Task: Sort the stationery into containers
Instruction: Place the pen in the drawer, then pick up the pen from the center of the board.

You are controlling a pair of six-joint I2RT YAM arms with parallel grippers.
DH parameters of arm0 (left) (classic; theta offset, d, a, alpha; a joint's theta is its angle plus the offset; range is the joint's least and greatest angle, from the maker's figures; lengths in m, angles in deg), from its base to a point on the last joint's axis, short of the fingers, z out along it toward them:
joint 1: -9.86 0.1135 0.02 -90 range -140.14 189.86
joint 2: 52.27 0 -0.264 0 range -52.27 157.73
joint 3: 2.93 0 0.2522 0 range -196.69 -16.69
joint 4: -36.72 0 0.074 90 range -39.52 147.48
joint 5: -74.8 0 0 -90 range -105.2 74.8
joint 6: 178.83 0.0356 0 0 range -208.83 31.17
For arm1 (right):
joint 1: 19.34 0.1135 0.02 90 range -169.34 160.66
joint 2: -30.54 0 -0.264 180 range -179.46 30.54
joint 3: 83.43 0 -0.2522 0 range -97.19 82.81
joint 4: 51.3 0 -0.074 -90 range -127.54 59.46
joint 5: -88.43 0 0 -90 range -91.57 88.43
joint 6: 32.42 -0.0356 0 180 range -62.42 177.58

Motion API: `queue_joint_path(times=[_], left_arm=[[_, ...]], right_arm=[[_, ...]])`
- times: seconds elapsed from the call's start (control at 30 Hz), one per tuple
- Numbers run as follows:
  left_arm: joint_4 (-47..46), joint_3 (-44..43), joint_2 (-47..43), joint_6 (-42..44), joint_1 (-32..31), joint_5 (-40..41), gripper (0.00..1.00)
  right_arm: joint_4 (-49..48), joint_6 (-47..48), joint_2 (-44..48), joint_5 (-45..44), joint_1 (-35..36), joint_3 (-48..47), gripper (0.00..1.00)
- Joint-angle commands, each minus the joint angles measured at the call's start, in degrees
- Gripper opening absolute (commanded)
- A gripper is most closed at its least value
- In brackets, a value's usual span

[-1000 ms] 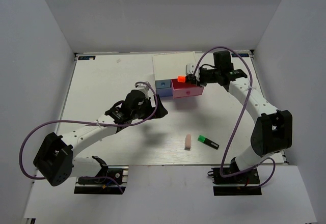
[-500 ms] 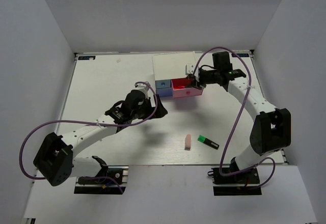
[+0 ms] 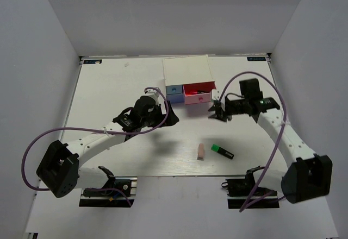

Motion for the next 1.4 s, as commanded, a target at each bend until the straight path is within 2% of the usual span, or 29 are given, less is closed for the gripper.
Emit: queue_joint_path(times=[0.0, 0.13, 0.27, 0.43, 0.6, 0.83, 1.03, 1.17, 1.33, 1.37], left_arm=[[-1.08, -0.36, 0.29, -0.29, 0.15, -0.05, 1.00], [-1.08, -0.88, 2.13, -0.29, 0.15, -0.57, 1.00], [-1.08, -1.41, 2.66, -0.29, 0.15, -0.57, 1.00], [-0.47, -0.80, 1.96, -0.82, 0.15, -0.57, 1.00], [-0.47, 1.05, 0.12, -1.43, 0.15, 0.48, 1.00], [-0.47, 1.05, 0.11, -1.43, 0.15, 0.48, 1.00], [-0.47, 1.05, 0.11, -1.96, 0.15, 1.01, 1.00], [-0.47, 1.05, 0.11, -1.96, 0.15, 1.01, 1.00], [0.06, 1.05, 0.11, -1.96, 0.15, 1.01, 1.00], [0.06, 1.05, 0.11, -1.96, 0.15, 1.01, 1.00]], right_arm=[[2.95, -4.41, 5.21, -4.92, 0.44, 9.57, 0.48], [4.08, -8.28, 8.29, -12.21, 1.06, 16.25, 0.57], [-2.04, -14.43, 8.38, -19.77, 2.02, 22.93, 0.58], [-2.94, -18.21, 5.92, -21.80, 3.60, 24.35, 0.66], [-7.59, -20.50, 5.04, -27.60, 5.27, 27.34, 0.66], [-9.45, -21.21, 3.72, -30.77, 7.21, 28.57, 0.66], [-10.59, -19.53, 4.07, -33.32, 9.14, 30.50, 0.60], [-10.86, -19.36, 3.64, -34.46, 10.02, 30.86, 0.51], [-8.40, -19.01, 3.72, -32.45, 10.11, 27.53, 0.21], [-7.53, -18.83, 4.16, -31.14, 9.67, 26.56, 0.19]])
